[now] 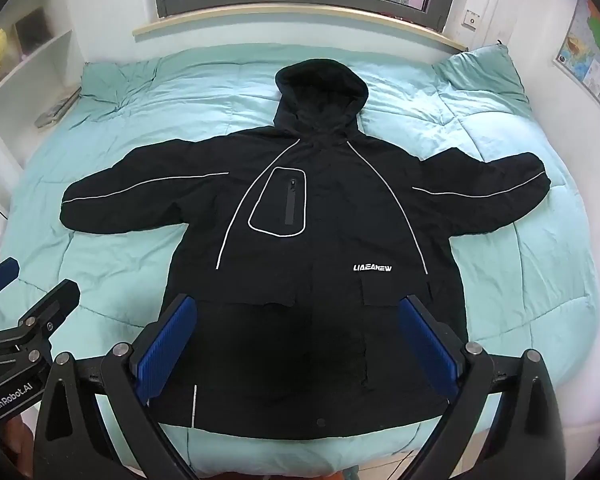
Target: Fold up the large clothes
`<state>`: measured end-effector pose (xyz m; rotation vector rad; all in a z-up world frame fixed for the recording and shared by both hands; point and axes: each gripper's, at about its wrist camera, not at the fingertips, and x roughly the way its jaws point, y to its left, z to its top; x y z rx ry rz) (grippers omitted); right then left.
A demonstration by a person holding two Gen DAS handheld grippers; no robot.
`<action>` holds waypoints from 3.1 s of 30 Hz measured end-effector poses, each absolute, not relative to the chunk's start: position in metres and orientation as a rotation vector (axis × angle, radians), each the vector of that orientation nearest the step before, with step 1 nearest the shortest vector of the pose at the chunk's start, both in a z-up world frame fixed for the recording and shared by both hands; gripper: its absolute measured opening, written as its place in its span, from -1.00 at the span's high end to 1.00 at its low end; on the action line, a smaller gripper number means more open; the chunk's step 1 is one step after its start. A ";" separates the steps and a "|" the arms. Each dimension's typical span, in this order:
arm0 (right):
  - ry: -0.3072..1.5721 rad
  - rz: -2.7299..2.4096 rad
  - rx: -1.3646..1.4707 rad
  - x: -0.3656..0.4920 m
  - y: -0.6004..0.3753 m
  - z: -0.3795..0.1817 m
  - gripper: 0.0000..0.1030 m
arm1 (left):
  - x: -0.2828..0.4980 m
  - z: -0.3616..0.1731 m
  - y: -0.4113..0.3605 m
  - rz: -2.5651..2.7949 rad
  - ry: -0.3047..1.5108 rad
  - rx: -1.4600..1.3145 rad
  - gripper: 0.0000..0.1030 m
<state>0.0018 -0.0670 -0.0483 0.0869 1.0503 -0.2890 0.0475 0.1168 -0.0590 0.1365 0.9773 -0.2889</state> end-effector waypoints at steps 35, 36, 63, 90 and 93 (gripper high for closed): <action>1.086 -0.301 0.027 0.075 -0.045 -0.058 -0.97 | 0.185 -0.124 0.274 -0.051 1.042 -0.345 -0.90; 1.092 -0.296 0.026 0.083 -0.044 -0.061 -0.97 | 0.191 -0.128 0.285 -0.020 1.040 -0.361 -0.90; 1.353 -0.094 -0.066 0.224 0.000 -0.188 -0.96 | 0.359 -0.324 0.438 0.272 1.165 -0.694 -0.90; 1.336 -0.178 0.014 0.221 -0.059 -0.202 -0.96 | 0.339 -0.164 0.286 -0.103 0.879 -0.216 0.73; 1.334 -0.223 0.061 0.217 -0.083 -0.203 -0.96 | 0.338 -0.142 0.219 -0.284 0.847 -0.171 0.74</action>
